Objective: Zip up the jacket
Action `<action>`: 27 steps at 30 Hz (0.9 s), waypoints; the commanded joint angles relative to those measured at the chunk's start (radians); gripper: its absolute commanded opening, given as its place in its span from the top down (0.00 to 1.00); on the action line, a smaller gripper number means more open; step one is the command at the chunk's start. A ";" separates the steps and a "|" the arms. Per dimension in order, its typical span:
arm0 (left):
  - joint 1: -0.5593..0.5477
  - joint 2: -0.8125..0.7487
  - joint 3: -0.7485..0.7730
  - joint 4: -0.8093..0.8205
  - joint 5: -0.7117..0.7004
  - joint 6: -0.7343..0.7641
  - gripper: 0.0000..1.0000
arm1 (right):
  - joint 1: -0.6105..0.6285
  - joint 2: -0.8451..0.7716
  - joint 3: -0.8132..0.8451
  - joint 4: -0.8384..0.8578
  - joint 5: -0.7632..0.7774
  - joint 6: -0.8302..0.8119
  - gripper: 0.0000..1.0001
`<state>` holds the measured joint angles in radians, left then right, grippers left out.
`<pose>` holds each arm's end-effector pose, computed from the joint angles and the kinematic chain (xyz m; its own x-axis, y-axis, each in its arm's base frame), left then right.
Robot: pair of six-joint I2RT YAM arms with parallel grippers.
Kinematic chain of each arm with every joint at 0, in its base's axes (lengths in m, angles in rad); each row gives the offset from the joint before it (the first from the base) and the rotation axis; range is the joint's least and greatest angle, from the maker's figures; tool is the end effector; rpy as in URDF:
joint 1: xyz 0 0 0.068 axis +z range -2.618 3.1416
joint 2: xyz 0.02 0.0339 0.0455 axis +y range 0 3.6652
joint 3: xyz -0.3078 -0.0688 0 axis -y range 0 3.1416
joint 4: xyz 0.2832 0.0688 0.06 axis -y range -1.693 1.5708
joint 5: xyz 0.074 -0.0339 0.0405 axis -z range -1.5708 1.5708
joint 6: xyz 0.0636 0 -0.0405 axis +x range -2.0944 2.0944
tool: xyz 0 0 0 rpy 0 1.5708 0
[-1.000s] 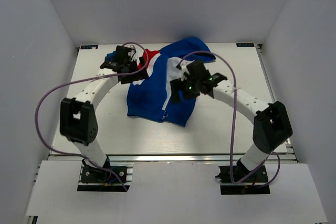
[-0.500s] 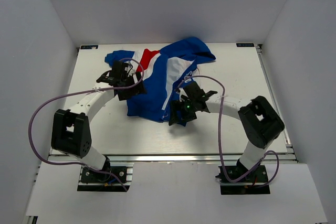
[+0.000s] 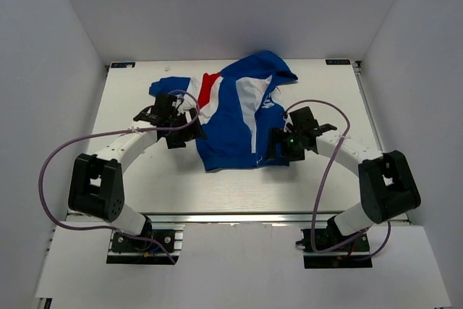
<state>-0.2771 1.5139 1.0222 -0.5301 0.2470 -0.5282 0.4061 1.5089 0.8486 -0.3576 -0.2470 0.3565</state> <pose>0.3336 -0.1111 0.2243 -0.9042 -0.2509 -0.3456 -0.0784 0.8930 -0.4431 0.2995 0.1457 0.1789 -0.9075 -0.0219 -0.4195 -0.1967 0.9046 0.3783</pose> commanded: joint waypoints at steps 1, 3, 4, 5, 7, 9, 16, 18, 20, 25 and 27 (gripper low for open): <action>-0.008 -0.061 -0.010 0.021 0.021 -0.012 0.02 | 0.058 -0.076 0.076 -0.047 0.011 -0.047 0.11; -0.011 -0.070 -0.014 0.021 0.026 -0.013 0.02 | 0.086 -0.078 0.092 -0.046 0.011 -0.048 0.11; -0.013 -0.073 -0.016 0.022 0.029 -0.013 0.02 | 0.112 -0.066 0.098 -0.043 0.003 -0.050 0.11; -0.013 -0.077 -0.013 0.025 0.035 -0.013 0.02 | 0.125 -0.055 0.109 -0.031 0.000 -0.047 0.11; -0.017 -0.081 -0.007 0.022 0.052 -0.012 0.02 | 0.154 -0.009 0.122 -0.017 -0.009 -0.045 0.11; -0.020 -0.087 -0.002 0.021 0.052 -0.010 0.02 | 0.161 0.029 0.145 0.015 -0.015 -0.037 0.11; -0.022 -0.123 -0.016 0.005 0.023 -0.012 0.02 | 0.169 0.211 0.219 0.106 -0.098 -0.022 0.12; -0.022 -0.124 -0.019 0.007 0.023 -0.013 0.02 | 0.175 0.229 0.219 0.124 -0.110 -0.013 0.14; -0.022 -0.123 -0.022 0.015 0.026 -0.013 0.02 | 0.188 0.231 0.211 0.134 -0.121 -0.005 0.15; -0.024 -0.103 -0.027 0.016 0.028 -0.013 0.02 | 0.198 0.205 0.169 0.166 -0.138 0.028 0.30; -0.022 -0.093 -0.024 0.015 0.031 -0.013 0.02 | 0.198 0.194 0.156 0.177 -0.137 0.035 0.38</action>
<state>-0.2966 1.4387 1.0035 -0.5228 0.2733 -0.5400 0.5976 1.7363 1.0237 -0.2325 -0.3515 0.3656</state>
